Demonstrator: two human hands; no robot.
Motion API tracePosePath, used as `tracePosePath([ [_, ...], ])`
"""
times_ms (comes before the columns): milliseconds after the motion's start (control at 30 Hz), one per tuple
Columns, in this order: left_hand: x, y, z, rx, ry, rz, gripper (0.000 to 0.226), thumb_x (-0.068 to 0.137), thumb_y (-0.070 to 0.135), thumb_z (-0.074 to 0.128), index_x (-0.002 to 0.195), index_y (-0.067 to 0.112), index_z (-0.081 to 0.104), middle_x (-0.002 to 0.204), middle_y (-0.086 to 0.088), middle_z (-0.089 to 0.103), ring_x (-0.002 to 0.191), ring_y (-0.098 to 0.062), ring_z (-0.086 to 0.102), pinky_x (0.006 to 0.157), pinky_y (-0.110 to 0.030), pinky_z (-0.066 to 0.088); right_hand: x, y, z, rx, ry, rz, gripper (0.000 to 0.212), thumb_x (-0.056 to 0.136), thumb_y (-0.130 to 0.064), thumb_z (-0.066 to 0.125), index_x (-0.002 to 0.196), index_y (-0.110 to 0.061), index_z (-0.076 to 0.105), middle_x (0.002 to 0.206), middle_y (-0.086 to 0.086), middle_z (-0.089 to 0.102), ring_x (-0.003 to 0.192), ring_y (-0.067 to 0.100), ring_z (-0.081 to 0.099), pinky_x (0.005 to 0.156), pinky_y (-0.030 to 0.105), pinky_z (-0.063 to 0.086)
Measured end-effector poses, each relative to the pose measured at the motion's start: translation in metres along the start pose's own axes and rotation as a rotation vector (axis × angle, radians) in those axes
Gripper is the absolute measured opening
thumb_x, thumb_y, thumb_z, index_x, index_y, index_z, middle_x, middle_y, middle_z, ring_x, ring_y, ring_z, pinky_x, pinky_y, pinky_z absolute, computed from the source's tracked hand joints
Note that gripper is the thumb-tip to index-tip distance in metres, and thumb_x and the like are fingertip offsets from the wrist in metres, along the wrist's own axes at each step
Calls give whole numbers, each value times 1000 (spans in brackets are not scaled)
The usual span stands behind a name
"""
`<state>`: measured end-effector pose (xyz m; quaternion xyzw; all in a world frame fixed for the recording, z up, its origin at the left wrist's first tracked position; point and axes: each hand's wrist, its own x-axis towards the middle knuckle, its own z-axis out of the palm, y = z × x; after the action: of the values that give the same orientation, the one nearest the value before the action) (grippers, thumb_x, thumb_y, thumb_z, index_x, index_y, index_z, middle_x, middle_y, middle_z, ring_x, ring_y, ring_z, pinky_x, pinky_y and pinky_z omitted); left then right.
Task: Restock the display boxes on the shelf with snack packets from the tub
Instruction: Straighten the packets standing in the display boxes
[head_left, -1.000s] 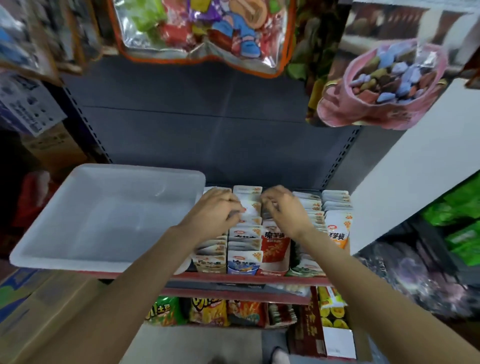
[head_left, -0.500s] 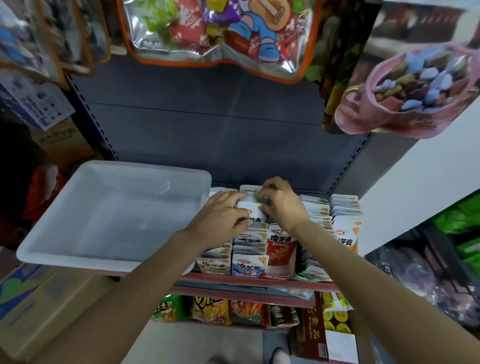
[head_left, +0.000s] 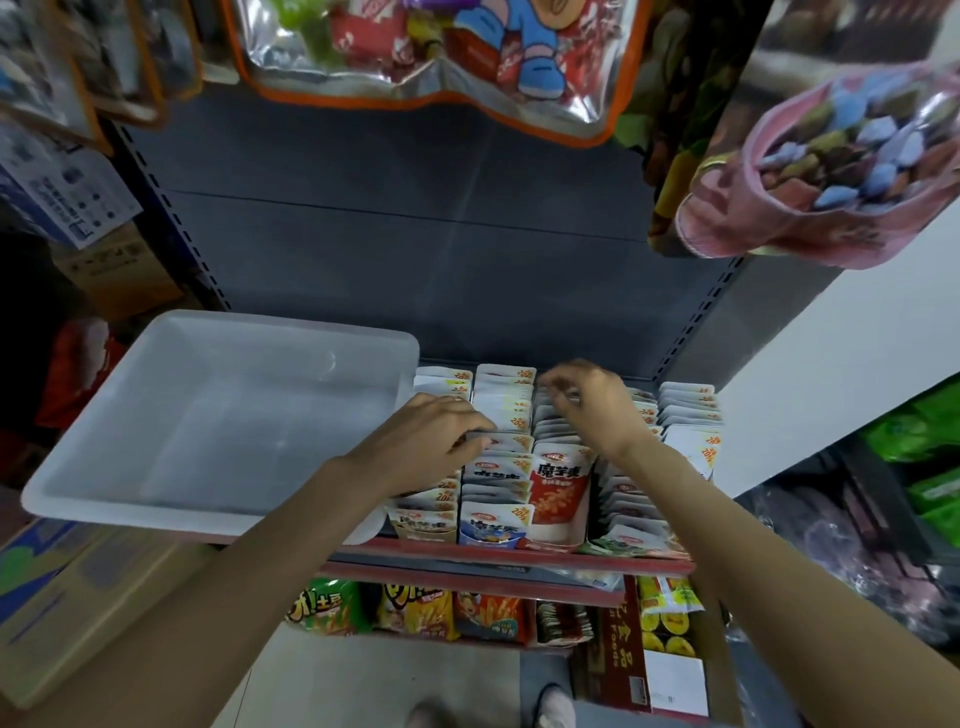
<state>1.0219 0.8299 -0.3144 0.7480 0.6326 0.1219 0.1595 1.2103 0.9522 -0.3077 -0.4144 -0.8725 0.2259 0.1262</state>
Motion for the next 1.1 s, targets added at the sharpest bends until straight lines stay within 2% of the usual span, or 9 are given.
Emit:
tracePosePath([
  [133, 1, -3, 2, -10, -2, 13, 30, 98, 35, 42, 119, 31, 63, 115, 17, 63, 109, -2, 50, 98, -25, 27, 8, -3, 9, -89, -96, -71, 40, 91, -10, 55, 130, -18, 54, 129, 5, 53, 119, 22, 48, 100, 32, 42],
  [267, -1, -6, 3, -31, -5, 22, 27, 95, 38, 48, 115, 35, 65, 110, 18, 65, 106, -1, 51, 100, -29, 32, 18, -11, 14, -190, -80, -65, 36, 89, -15, 59, 125, -16, 54, 124, 5, 54, 116, 24, 47, 95, 37, 44],
  [367, -1, -6, 1, -67, -14, 25, 25, 94, 38, 50, 111, 34, 68, 104, 18, 67, 99, -1, 52, 97, -30, 34, 23, -17, 15, -279, -63, -80, 28, 87, -14, 60, 113, -17, 52, 114, 6, 54, 110, 26, 49, 88, 35, 43],
  [467, -2, -6, 0, -67, -12, 48, 25, 94, 37, 50, 109, 34, 69, 101, 18, 68, 96, 0, 53, 92, -27, 34, 25, -15, 16, -336, -48, -95, 22, 87, -10, 57, 108, -15, 53, 112, 5, 53, 108, 26, 48, 87, 33, 40],
  [533, -3, -7, 1, -65, -16, 47, 25, 93, 35, 50, 109, 34, 69, 103, 18, 68, 99, 0, 53, 90, -25, 30, 24, -11, 18, -315, -41, -92, 21, 88, -10, 55, 109, -15, 57, 117, 4, 53, 111, 25, 47, 90, 32, 39],
  [667, -4, -9, 3, -83, 2, 53, 24, 93, 36, 51, 107, 34, 71, 101, 18, 68, 97, 0, 54, 91, -27, 33, 22, -7, 26, -229, 15, -44, 24, 89, -14, 58, 112, -17, 64, 123, 1, 55, 112, 23, 51, 95, 34, 42],
  [833, -6, -10, 5, -88, 1, 52, 23, 92, 39, 53, 108, 35, 70, 102, 18, 67, 99, -1, 53, 92, -28, 33, 19, -7, 31, -184, 39, 28, 37, 89, -14, 58, 126, -18, 59, 128, 3, 55, 116, 24, 51, 96, 38, 46],
  [1033, -6, -7, 2, -76, -8, 36, 25, 93, 39, 51, 109, 34, 70, 106, 18, 67, 104, -1, 51, 94, -26, 28, 27, -10, 24, -269, -8, -12, 33, 92, -19, 56, 124, -21, 57, 123, 3, 54, 115, 24, 49, 97, 35, 39],
  [1100, -6, -7, 3, -99, -4, 34, 31, 92, 45, 46, 102, 31, 72, 99, 17, 68, 97, -1, 53, 90, -28, 32, 30, -11, 24, -312, -28, -23, 27, 93, -20, 54, 119, -20, 59, 119, 4, 53, 114, 24, 47, 96, 34, 37],
])
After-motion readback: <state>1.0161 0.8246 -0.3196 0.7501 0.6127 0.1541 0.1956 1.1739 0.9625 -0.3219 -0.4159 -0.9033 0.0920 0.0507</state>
